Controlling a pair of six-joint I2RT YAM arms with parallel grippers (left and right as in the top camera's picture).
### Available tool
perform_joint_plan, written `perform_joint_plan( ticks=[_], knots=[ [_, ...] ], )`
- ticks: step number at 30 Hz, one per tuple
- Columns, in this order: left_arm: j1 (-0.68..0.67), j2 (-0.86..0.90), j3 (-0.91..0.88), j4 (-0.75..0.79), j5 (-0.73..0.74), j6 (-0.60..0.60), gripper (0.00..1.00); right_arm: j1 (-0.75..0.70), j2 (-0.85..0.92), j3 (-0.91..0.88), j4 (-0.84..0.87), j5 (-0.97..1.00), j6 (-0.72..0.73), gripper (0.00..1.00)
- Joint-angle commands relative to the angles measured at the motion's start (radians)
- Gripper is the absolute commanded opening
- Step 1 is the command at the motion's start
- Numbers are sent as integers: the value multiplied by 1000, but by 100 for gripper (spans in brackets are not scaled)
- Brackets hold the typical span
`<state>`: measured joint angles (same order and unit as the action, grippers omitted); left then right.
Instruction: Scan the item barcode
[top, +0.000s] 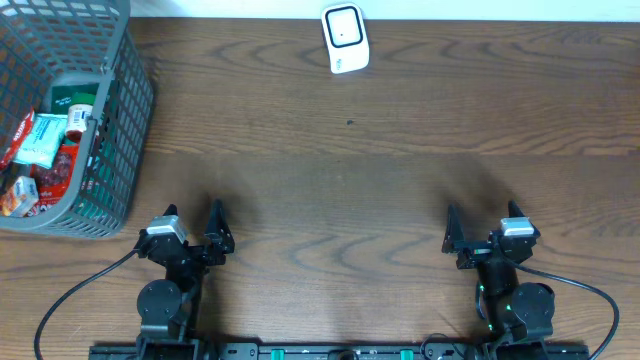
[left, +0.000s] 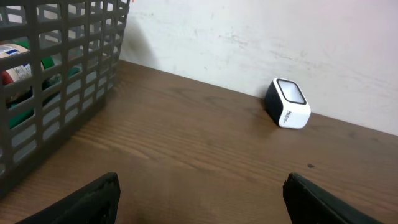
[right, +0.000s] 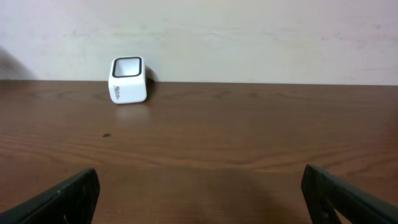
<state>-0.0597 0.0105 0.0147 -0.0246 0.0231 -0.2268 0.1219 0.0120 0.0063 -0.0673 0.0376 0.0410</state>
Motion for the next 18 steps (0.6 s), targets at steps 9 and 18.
perform_joint_plan(
  ticks=[9, 18],
  knots=[
    [4, -6, -11, -47, -31, 20, 85, -4, -5, -1, -4, 2, -8, 99],
    [4, -6, -11, -47, -31, 20, 84, -4, -5, -1, -4, 2, -8, 99]
  ],
)
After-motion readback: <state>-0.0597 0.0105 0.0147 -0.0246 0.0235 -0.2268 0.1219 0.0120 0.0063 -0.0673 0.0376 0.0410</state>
